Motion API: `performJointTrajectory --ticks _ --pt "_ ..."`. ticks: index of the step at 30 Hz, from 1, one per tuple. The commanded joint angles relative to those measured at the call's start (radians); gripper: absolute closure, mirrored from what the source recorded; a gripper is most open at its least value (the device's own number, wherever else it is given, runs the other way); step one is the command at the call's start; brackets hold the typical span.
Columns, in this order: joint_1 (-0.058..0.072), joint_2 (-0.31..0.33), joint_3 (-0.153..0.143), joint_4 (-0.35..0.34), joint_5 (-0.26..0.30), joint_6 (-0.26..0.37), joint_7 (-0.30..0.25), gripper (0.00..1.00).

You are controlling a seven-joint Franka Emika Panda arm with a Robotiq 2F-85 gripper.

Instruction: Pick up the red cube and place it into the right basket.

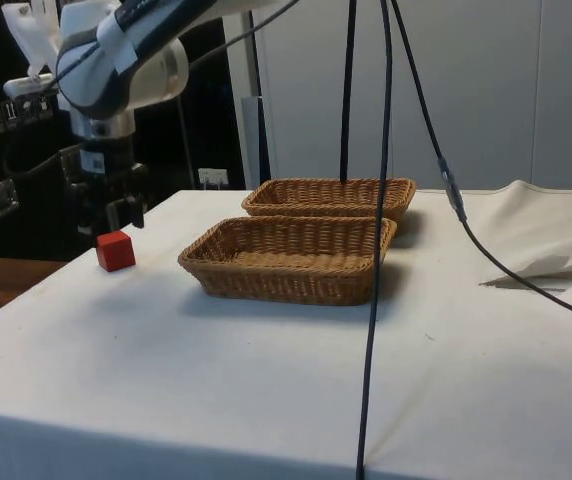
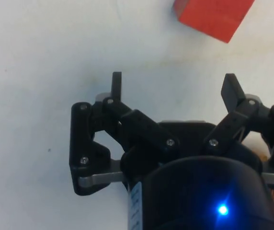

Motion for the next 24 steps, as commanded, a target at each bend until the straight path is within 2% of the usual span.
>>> performJointTrajectory --ticks 1,3,11,12,16,20,21,22,24 --pt "0.001 0.013 -0.005 0.012 -0.003 0.006 0.011 0.0" --pt "0.001 0.011 -0.003 0.006 -0.001 0.014 0.005 0.0" --pt "0.013 0.06 -0.03 0.033 -0.019 0.069 0.057 0.0" --pt "0.009 0.05 -0.021 0.026 -0.014 0.063 0.042 0.0" --pt "0.02 0.079 -0.044 0.043 -0.036 0.091 0.089 0.0" --pt "0.023 0.093 -0.052 0.051 -0.056 0.107 0.121 0.0" --pt "0.019 0.084 -0.041 0.045 -0.052 0.102 0.108 0.0" --pt "0.024 0.096 -0.054 0.052 -0.061 0.11 0.13 0.0" --pt "0.027 0.104 -0.06 0.055 -0.075 0.121 0.152 0.0"
